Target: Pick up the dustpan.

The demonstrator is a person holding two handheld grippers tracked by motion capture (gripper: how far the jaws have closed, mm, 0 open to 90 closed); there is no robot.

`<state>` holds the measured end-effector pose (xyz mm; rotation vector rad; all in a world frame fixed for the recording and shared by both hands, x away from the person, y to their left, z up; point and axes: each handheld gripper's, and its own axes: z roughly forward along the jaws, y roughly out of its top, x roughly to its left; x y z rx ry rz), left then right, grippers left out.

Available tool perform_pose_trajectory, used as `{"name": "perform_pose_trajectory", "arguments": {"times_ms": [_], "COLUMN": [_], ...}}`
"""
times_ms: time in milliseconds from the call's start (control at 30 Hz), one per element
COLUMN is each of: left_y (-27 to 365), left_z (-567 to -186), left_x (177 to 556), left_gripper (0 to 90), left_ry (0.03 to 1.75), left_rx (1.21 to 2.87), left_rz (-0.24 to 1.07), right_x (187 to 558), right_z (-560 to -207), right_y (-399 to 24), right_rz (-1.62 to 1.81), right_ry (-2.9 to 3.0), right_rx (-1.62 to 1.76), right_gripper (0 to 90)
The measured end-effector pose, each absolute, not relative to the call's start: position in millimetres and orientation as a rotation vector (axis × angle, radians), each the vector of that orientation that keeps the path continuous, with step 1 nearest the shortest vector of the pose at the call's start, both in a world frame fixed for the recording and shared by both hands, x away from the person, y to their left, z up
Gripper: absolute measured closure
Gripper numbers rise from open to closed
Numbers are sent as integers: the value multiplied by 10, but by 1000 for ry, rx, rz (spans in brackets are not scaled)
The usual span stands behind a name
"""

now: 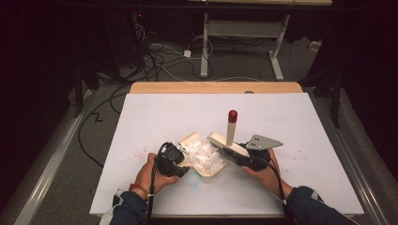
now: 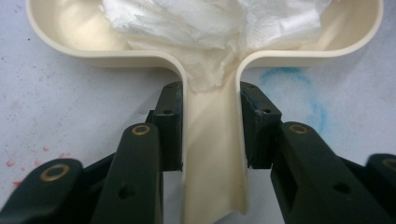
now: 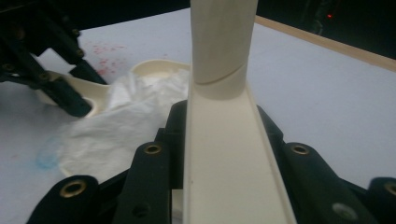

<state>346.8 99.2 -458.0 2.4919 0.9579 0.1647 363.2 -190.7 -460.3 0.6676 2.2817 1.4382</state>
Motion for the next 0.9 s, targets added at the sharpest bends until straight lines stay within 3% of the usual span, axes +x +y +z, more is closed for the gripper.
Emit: {"name": "perform_pose_trajectory", "arguments": {"times_ms": [333, 900], "left_y": [1023, 1072], "left_z": [-4585, -4646], "left_x": [3450, 3479], "left_gripper": [627, 626], "left_ry": [990, 1017], "left_rx": [2466, 2450], "left_rz": [179, 163], "right_x": [3538, 3604], "right_z": [-4467, -4201], "right_y": [-1810, -2056], "right_rz": [1500, 1518], "right_ry": [2300, 2220], "right_rx": [577, 637], "right_gripper": [676, 676]}}
